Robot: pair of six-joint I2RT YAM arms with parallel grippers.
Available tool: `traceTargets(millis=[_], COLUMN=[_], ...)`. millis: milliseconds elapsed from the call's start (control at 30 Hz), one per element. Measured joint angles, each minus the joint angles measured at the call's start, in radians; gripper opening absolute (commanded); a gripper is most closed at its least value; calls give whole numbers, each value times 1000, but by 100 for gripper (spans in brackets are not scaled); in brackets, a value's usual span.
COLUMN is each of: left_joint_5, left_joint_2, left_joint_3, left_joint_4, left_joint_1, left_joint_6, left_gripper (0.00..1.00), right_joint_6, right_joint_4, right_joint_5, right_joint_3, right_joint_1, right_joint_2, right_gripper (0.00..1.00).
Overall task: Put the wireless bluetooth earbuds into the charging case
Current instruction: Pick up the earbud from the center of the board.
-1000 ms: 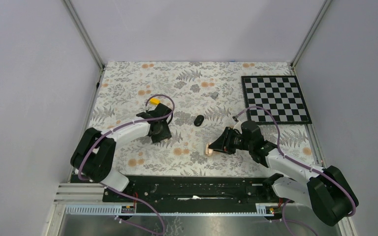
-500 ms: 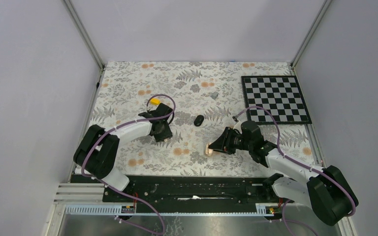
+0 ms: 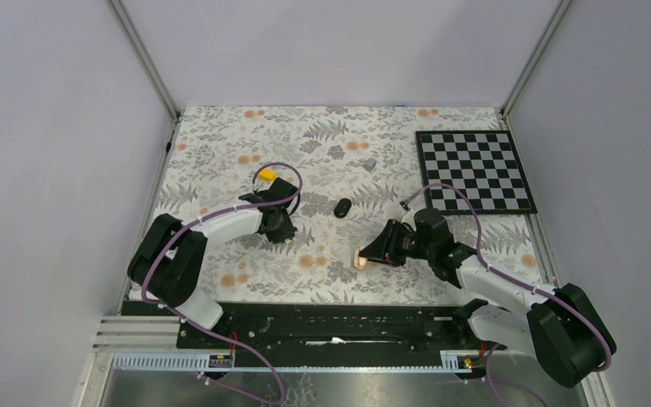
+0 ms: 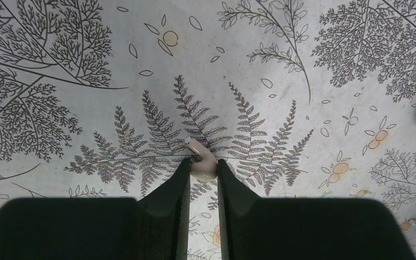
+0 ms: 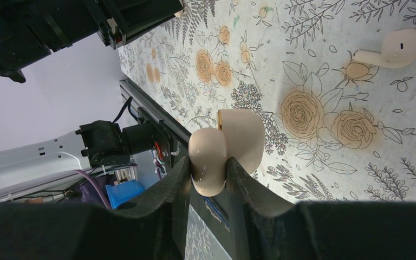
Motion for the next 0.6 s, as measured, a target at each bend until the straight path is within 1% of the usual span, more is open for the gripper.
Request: traceTargets(millis=[167,267,333,433,600], left_joint_5=[12,67,131,269,561], left_joint_2=[-3,-10,-11,-13,-56], left_joint_3=[0,11,35,90,135], left_joint_4=[-5,-33,-57,-88,-111], left_joint_1=[0,1,2,2,2], left_joint_6=[17,58,96,166,274], left_gripper=[11,11,11,11,11], right_joint_6=[0,0,-1,-13,-43], right_joint_4=[0,0,-1,-3,-31], right_joint_5=[0,0,0,0,0], right_joint_3=[0,0,0,0,7], right_joint_1=[0,0,0,0,0], right_joint_2=[0,0,0,0,0], right_gripper=[0,0,0,0,0])
